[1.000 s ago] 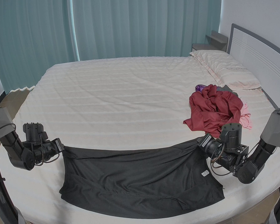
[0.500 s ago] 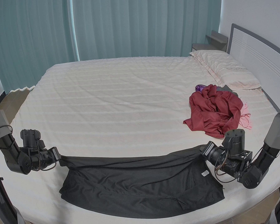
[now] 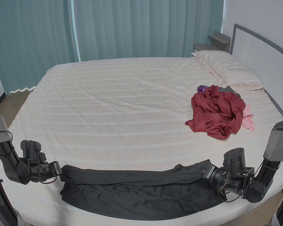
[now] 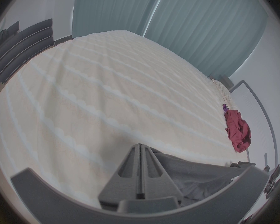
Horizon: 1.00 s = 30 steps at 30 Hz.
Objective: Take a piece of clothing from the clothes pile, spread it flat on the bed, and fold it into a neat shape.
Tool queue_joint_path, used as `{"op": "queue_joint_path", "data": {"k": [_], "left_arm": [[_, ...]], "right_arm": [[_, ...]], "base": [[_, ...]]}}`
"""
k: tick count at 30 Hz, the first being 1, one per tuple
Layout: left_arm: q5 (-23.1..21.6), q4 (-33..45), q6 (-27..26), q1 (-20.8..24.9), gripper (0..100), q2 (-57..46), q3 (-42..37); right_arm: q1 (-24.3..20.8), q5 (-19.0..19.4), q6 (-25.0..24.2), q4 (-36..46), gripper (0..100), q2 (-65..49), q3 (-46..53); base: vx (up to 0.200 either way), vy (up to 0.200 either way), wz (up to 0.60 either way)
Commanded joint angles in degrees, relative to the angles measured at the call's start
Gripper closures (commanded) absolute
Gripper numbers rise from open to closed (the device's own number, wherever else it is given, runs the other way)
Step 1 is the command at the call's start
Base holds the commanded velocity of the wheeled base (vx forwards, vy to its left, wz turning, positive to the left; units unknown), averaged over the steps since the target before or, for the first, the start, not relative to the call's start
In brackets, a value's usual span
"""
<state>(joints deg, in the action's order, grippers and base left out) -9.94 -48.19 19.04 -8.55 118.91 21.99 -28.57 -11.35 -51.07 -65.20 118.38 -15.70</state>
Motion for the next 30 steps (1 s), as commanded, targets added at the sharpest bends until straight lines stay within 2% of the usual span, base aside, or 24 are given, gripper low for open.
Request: {"op": "queue_joint_path", "data": {"k": [1, 4, 5, 15, 21, 27, 30], "left_arm": [[-0.1, -0.1, -1.6, 0.0, 100, 1.1, -2.2], [-0.1, -0.2, -2.0, -0.1, 100, 1.9, -2.7], [-0.1, -0.2, -2.0, 0.0, 100, 2.2, -2.8], [-0.3, -0.5, -1.7, -0.1, 100, 2.2, -3.6], [-3.3, -0.8, -1.6, -1.9, 100, 0.4, -5.8], [-5.8, -0.8, -1.3, -4.8, 100, 0.0, -6.7], [-7.1, -0.8, 0.6, -5.3, 100, -1.2, -6.7]], "right_arm": [[-1.2, -0.1, 0.1, -0.1, 100, 3.8, 1.6], [-1.9, -0.1, 0.1, -0.1, 100, 5.5, 1.7], [-2.0, -0.1, 0.2, -0.1, 0, 5.7, 1.9], [-1.7, -0.8, 0.2, -0.8, 0, 2.3, 4.0], [1.0, -0.9, 0.6, 0.2, 0, -4.3, 5.5], [4.8, -0.8, 2.1, -0.1, 0, -4.7, 6.9], [5.6, -0.3, 2.3, -0.5, 0, -4.9, 6.6]], "base": [[0.000, 0.000, 0.00], [0.000, 0.000, 0.00], [0.000, 0.000, 0.00], [0.000, 0.000, 0.00], [0.000, 0.000, 0.00], [0.000, 0.000, 0.00], [0.000, 0.000, 0.00]]}}
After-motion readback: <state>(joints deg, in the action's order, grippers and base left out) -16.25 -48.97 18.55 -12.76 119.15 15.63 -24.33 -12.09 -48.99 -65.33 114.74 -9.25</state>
